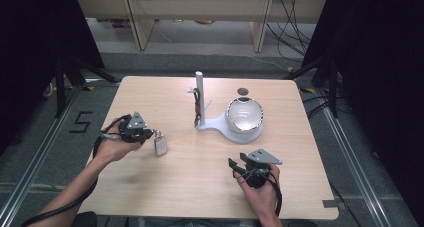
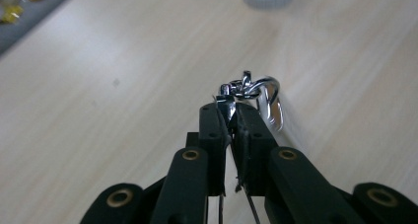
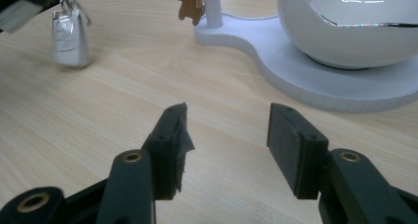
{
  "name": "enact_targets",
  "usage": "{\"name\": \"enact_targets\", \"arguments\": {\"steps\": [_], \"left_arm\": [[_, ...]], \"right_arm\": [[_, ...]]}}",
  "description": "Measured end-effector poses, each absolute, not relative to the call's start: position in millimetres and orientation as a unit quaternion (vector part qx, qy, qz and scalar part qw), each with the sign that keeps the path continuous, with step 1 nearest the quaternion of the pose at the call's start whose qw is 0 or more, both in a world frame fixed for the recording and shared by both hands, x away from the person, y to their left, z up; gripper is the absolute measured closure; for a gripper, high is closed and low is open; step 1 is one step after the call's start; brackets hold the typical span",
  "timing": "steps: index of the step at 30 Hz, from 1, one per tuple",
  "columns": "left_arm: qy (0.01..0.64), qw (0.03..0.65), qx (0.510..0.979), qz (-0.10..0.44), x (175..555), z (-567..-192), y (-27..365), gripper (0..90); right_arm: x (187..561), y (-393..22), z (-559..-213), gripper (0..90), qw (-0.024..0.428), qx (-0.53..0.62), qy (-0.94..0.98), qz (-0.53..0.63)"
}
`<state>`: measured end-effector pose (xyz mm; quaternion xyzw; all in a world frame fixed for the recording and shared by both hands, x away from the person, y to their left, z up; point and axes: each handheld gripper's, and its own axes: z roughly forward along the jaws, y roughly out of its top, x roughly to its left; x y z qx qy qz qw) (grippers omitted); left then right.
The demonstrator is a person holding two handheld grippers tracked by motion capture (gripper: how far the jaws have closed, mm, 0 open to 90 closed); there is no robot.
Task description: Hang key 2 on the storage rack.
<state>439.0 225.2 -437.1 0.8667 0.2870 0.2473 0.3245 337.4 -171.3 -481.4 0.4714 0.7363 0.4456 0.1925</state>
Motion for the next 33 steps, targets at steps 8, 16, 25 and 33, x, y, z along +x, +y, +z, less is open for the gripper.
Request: {"name": "enact_targets", "arguments": {"steps": [8, 16, 25, 33], "left_arm": [[0.290, 0.349, 0.843, 0.290, 451, -413, 221, 82.5], [0.311, 0.386, 0.812, 0.309, 459, -407, 208, 82.5], [0.330, 0.432, 0.776, 0.320, 469, -394, 190, 82.5], [0.355, 0.456, 0.756, 0.307, 478, -391, 183, 82.5]], "right_arm": [[339, -172, -483, 50.5, 0.191, 0.471, 0.731, 0.454], [338, -172, -482, 50.6, 0.195, 0.470, 0.736, 0.447], [338, -172, -484, 50.6, 0.190, 0.470, 0.730, 0.458], [336, -172, -482, 50.8, 0.198, 0.473, 0.729, 0.454]]}}
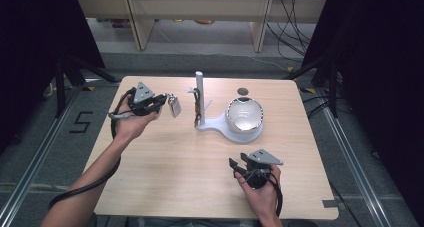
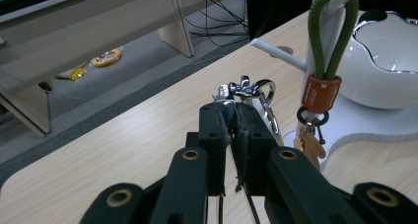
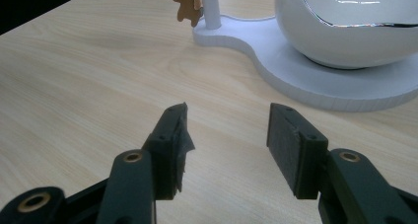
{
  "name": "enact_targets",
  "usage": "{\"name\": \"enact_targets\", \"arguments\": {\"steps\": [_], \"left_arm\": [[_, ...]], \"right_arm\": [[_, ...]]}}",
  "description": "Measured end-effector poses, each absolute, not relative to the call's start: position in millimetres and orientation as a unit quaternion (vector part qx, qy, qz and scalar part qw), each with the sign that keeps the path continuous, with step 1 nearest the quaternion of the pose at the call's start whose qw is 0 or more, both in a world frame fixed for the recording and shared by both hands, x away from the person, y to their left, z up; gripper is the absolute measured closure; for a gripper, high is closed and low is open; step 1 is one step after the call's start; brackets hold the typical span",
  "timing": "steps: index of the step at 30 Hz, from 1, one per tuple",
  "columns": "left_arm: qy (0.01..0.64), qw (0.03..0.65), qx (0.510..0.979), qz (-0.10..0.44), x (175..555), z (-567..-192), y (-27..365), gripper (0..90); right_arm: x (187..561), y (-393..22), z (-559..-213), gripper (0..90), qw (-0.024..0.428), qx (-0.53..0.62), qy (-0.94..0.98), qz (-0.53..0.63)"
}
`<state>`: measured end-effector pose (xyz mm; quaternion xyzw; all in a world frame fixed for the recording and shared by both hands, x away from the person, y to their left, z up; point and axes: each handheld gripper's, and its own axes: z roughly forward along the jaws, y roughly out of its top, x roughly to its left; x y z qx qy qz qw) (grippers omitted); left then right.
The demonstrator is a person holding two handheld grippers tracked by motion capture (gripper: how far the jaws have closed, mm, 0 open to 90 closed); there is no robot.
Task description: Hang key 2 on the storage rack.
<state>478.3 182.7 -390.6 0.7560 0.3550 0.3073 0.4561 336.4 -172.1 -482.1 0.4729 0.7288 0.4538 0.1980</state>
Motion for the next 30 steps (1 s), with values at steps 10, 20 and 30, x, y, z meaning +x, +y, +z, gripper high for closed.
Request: {"name": "enact_targets", "arguments": {"steps": [10, 20, 30], "left_arm": [[0.371, 0.470, 0.737, 0.313, 502, -393, 176, 82.5], [0.391, 0.473, 0.727, 0.307, 509, -395, 159, 82.5], [0.397, 0.474, 0.720, 0.314, 513, -397, 153, 82.5]], "right_arm": [[337, -173, -482, 50.8, 0.191, 0.473, 0.731, 0.453], [338, -172, -484, 50.8, 0.190, 0.471, 0.730, 0.457], [336, -174, -481, 50.8, 0.194, 0.474, 0.732, 0.449]]}}
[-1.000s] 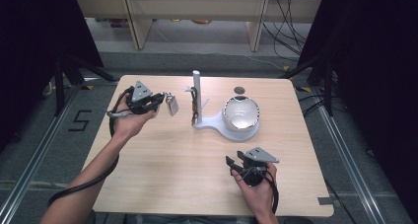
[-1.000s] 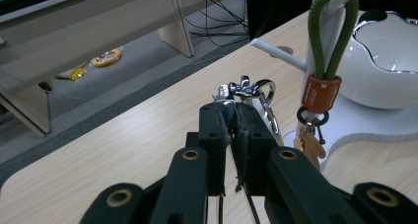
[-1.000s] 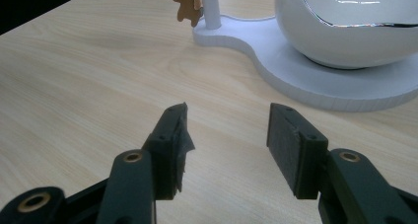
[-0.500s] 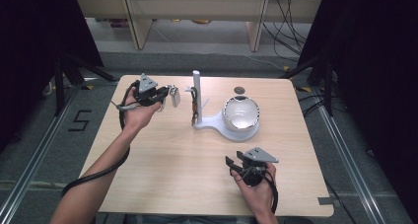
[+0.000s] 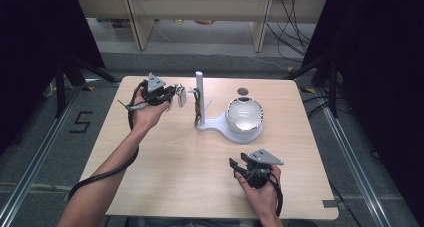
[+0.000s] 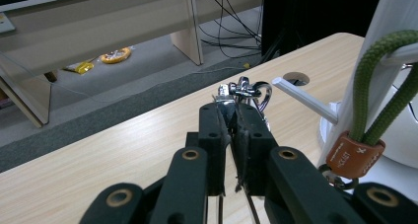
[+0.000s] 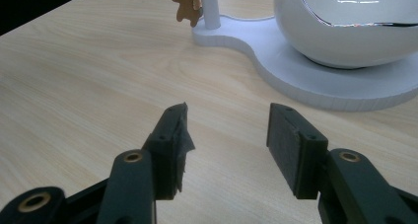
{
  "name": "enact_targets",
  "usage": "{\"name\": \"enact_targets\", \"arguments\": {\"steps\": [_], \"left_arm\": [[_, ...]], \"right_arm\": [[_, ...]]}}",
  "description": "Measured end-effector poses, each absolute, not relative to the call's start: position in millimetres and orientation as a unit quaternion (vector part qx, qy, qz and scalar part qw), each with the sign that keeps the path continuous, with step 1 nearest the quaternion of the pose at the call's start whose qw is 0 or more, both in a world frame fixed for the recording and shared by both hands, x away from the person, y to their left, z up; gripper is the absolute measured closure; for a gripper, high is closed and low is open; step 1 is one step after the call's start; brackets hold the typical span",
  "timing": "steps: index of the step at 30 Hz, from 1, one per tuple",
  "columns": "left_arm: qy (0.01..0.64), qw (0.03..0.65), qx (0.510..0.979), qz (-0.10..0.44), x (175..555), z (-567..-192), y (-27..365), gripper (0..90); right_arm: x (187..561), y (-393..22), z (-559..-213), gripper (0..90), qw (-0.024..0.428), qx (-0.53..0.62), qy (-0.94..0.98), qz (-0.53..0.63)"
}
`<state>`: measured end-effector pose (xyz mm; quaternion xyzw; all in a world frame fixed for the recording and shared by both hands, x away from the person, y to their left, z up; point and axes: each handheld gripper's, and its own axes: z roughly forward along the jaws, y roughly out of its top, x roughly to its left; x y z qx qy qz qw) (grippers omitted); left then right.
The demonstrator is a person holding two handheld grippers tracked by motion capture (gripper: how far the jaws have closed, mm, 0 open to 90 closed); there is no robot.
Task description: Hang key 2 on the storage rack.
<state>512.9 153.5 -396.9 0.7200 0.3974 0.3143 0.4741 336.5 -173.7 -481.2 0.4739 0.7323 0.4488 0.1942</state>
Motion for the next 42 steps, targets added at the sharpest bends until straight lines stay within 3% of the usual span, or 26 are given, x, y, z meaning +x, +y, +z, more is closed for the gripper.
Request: {"name": "enact_targets", "arguments": {"steps": [42], "left_arm": [[0.391, 0.473, 0.713, 0.340, 525, -404, 129, 82.4]], "right_arm": [[339, -171, -484, 50.8, 0.186, 0.469, 0.731, 0.460]]}}
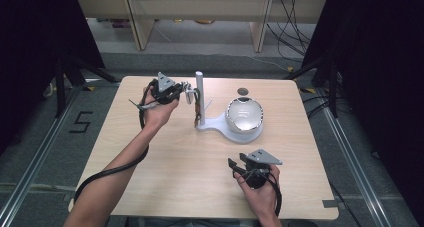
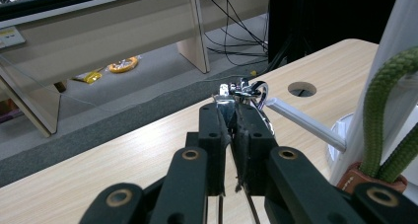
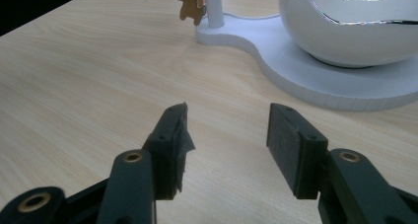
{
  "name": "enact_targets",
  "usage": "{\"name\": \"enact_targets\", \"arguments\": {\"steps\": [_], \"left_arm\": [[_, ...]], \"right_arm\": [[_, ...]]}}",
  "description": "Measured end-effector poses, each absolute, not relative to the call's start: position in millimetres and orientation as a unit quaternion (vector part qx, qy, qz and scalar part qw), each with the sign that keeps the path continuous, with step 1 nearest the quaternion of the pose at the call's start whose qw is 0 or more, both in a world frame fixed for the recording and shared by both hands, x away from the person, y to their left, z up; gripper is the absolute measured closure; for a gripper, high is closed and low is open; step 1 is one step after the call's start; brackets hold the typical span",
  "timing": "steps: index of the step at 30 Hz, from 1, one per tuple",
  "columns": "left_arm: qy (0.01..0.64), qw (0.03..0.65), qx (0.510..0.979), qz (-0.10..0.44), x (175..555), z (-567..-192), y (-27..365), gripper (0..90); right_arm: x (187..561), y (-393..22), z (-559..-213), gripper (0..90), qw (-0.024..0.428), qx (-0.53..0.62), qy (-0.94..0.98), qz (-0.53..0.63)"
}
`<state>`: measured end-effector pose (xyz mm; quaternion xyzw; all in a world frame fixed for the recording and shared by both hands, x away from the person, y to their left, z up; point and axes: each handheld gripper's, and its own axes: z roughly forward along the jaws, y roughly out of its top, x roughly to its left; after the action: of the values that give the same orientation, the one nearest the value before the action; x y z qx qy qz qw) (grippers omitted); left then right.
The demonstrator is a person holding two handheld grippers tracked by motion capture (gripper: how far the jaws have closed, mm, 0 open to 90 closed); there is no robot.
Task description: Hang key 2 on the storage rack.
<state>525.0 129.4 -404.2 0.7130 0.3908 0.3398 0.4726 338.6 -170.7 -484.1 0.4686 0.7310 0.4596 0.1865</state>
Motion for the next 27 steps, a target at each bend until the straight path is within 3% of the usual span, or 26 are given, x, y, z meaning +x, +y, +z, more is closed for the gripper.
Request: {"name": "enact_targets", "arguments": {"steps": [9, 13, 14, 27], "left_arm": [[0.391, 0.465, 0.717, 0.341, 526, -407, 128, 82.4], [0.391, 0.466, 0.717, 0.341, 526, -407, 127, 82.4], [0.391, 0.466, 0.717, 0.341, 526, -407, 127, 82.4], [0.370, 0.459, 0.728, 0.350, 520, -408, 117, 82.4]], "right_arm": [[335, -168, -483, 50.8, 0.174, 0.487, 0.727, 0.452], [339, -172, -484, 50.8, 0.197, 0.462, 0.736, 0.453], [336, -168, -484, 50.8, 0.174, 0.489, 0.726, 0.451], [335, -169, -483, 50.8, 0.179, 0.483, 0.732, 0.446]]}}
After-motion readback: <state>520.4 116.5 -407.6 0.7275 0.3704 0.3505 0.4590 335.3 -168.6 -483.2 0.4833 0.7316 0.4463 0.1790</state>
